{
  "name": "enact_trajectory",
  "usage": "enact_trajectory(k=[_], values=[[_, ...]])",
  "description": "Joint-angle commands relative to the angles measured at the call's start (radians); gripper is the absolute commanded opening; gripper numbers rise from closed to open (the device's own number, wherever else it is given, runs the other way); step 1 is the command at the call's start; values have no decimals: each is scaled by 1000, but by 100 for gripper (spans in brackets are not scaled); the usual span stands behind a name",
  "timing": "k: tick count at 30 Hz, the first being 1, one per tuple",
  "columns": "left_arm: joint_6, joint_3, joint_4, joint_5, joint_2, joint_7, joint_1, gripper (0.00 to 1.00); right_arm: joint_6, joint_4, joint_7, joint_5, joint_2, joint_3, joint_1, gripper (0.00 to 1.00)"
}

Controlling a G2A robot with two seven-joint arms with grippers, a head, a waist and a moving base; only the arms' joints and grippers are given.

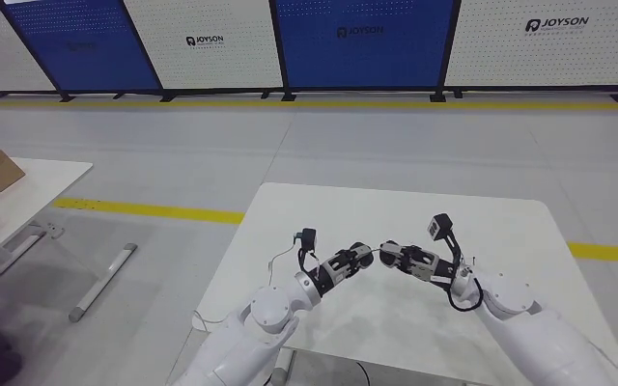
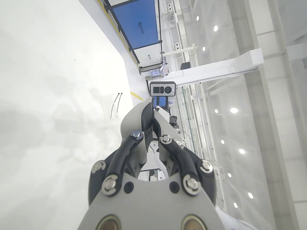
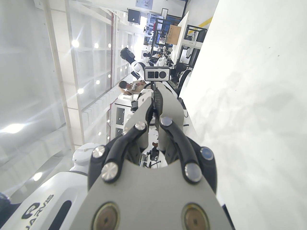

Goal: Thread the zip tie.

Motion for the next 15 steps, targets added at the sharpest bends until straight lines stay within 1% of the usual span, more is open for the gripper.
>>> enact_trajectory(k=[1,4,7,10,15], values=[[1,-1,-1,2,1,-1,3,0,8,-10,-2,-8,1,12,-9,100],[-4,-2,1,3,1,-1,7,0,23,-18,3,-18,1,31,-19,100],[0,-9,9,-25,1,-4,4,0,35,-24,-4,-37,3,51,-24,100],[-1,-27,19,-61,3,-20,4,0,33,-34,-7,-49,13,97,-37,100],[-20,-81,27,-95,13,-61,27,0,22,-68,1,-45,45,212,-99,100]])
